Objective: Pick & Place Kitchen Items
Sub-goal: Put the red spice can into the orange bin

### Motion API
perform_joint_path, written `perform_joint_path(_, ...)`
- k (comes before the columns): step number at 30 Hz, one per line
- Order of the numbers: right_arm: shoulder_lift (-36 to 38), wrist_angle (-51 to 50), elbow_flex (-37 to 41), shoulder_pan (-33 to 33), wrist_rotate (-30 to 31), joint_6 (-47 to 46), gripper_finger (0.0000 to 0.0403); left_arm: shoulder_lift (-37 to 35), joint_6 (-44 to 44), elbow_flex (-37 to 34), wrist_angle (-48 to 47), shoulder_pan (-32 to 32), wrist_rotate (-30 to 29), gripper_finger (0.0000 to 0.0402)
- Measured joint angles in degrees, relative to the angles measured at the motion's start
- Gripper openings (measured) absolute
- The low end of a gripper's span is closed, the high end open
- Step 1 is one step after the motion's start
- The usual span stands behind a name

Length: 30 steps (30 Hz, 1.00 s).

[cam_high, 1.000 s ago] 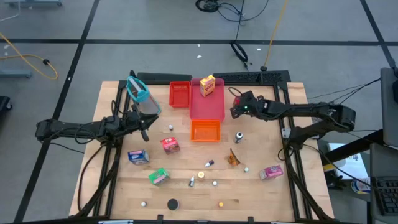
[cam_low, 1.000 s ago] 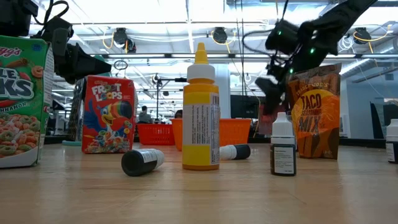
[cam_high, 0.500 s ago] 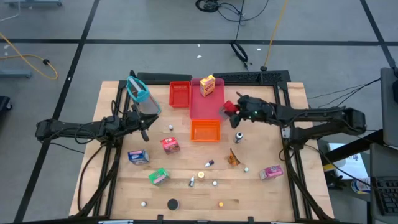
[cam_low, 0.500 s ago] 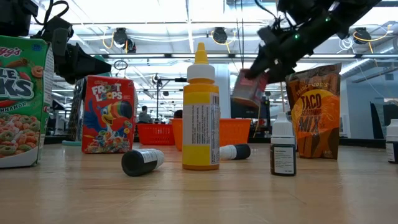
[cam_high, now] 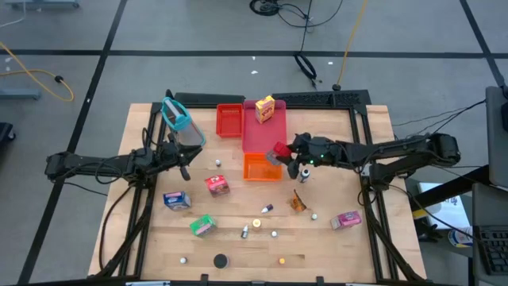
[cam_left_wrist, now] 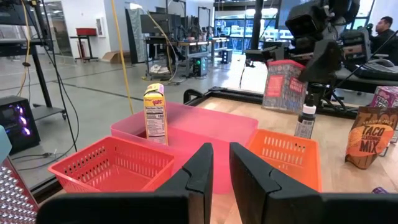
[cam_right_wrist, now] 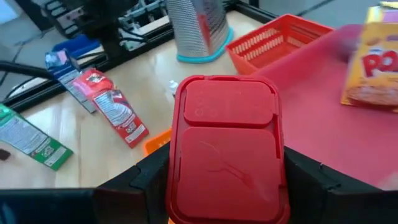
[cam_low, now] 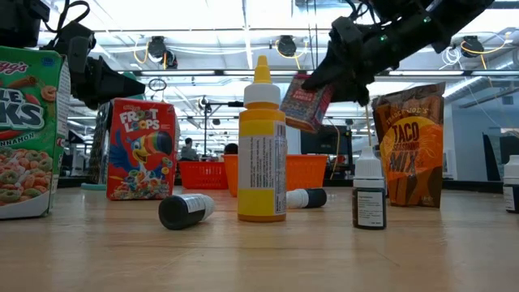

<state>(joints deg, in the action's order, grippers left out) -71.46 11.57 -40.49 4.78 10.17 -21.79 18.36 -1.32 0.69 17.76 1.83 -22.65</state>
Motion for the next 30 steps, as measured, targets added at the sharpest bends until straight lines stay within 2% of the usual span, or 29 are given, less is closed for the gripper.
perform_joint_path(7,-5.18,4.50,0.00,-0.42,-4.65,3.23,0.0209,0.01,0.02,0.00,0.00,-0.01,0.00,0.0051)
perform_joint_path(15,-8.14,5.97,0.00,-0.40,-4.48,4.53,0.0209,-0.01,0.07,0.00,0.00,0.01,0.00,0.0051)
perform_joint_path(30,-8.26,6.03,0.00,-0.40,-4.48,6.83,0.0209,0.00,0.04,0.00,-0.02,0.01,0.00,0.0051)
